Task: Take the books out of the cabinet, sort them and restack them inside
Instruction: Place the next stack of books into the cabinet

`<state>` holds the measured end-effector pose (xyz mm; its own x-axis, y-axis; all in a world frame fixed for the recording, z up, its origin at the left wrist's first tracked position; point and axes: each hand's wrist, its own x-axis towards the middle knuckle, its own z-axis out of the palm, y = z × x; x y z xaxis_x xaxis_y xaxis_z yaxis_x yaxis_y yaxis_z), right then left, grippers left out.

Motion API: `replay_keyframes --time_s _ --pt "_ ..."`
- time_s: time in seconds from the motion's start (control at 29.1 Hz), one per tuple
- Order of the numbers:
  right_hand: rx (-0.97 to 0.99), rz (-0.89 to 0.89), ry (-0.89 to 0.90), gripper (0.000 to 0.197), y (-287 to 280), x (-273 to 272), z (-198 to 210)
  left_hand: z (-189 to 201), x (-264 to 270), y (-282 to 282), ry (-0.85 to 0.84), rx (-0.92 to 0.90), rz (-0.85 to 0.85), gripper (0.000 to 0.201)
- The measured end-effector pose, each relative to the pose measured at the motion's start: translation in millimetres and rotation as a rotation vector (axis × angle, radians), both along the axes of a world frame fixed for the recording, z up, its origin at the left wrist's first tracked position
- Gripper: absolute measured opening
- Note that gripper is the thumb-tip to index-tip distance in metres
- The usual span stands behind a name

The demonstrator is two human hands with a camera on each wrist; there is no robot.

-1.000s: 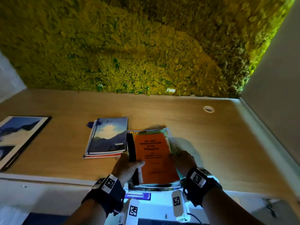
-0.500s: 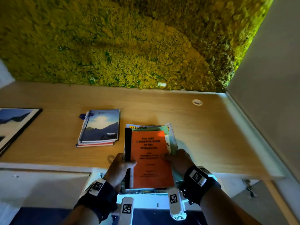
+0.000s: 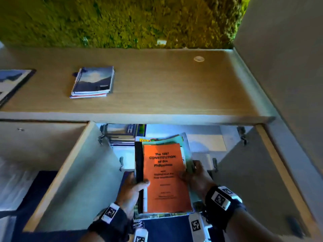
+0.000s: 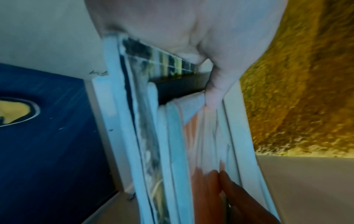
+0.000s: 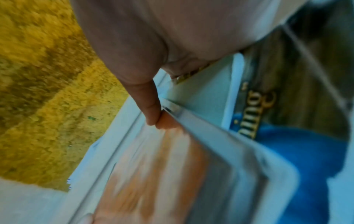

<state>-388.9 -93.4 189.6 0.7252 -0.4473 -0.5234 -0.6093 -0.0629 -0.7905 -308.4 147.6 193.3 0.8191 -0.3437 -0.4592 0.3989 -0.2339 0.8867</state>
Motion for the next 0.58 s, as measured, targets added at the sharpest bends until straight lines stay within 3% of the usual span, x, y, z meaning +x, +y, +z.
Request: replay_keyframes --time_s 0.1,0.17,0.24,0.31,0.38,0.45,0.51,0.58 --pt "0.057 -0.114 -0.018 0.051 -3 -14 -32 -27 -8 -14 0.020 0.041 -0.052 0.042" --pt "0.100 -0.214 -0.044 0.059 -12 -7 -55 -47 1 -29 0.042 0.095 -0.048 0.044" --pt "0.081 -0.198 0.005 0.071 -22 10 -86 -69 21 -45 0.017 0.119 -0.077 0.046" --pt "-0.027 -0.169 0.049 0.062 -37 35 -115 -93 48 -59 -0.072 0.183 -0.090 0.062" --pt "-0.080 -0.180 0.044 0.067 -58 65 -147 -117 81 -73 -0.143 0.255 -0.144 0.073" --pt "-0.107 -0.153 0.012 0.071 -87 102 -196 -138 118 -88 -0.198 0.289 -0.203 0.065" --pt "-0.156 -0.139 -0.018 0.063 -97 134 -200 -153 153 -103 -0.283 0.304 -0.246 0.050" --pt "-0.204 -0.163 -0.097 0.038 -104 163 -200 -165 184 -119 -0.399 0.303 -0.272 0.046"
